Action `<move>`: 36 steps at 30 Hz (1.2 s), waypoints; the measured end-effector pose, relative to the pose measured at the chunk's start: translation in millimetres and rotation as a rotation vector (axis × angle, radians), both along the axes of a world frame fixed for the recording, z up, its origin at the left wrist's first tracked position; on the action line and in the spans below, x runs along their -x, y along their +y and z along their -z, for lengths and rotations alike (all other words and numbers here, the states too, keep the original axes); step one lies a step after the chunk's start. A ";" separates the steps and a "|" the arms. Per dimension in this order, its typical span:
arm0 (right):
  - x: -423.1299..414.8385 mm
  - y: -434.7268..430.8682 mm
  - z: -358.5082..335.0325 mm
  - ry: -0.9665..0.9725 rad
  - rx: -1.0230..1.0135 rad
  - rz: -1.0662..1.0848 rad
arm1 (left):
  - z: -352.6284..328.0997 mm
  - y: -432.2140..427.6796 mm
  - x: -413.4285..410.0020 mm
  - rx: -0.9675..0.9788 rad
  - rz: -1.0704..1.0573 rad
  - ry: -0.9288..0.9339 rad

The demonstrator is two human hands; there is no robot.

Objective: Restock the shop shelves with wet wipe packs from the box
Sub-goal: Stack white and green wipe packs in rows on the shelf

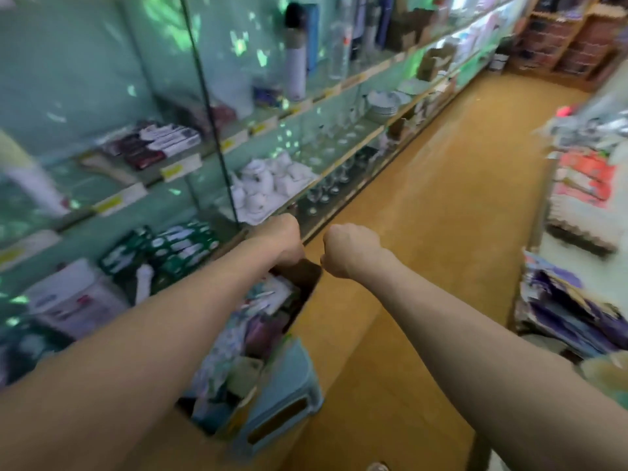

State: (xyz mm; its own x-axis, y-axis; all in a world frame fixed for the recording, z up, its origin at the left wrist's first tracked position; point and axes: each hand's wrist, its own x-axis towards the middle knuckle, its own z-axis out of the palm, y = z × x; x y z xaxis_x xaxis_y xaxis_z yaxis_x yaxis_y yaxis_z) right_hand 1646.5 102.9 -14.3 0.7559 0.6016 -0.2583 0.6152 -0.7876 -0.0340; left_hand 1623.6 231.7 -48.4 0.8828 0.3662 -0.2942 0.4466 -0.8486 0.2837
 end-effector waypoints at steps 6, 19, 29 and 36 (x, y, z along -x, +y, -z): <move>31.8 84.5 40.8 0.111 0.057 -0.156 | 38.8 91.3 72.1 0.110 -0.218 0.069; 29.9 176.4 190.4 0.273 0.203 -0.407 | 163.1 153.3 152.7 0.376 -0.759 0.185; 33.4 228.7 305.9 0.377 0.171 -0.675 | 258.9 162.5 148.7 0.581 -1.048 0.162; 45.9 252.8 357.7 0.322 0.178 -0.811 | 302.4 164.1 146.0 0.664 -1.156 0.121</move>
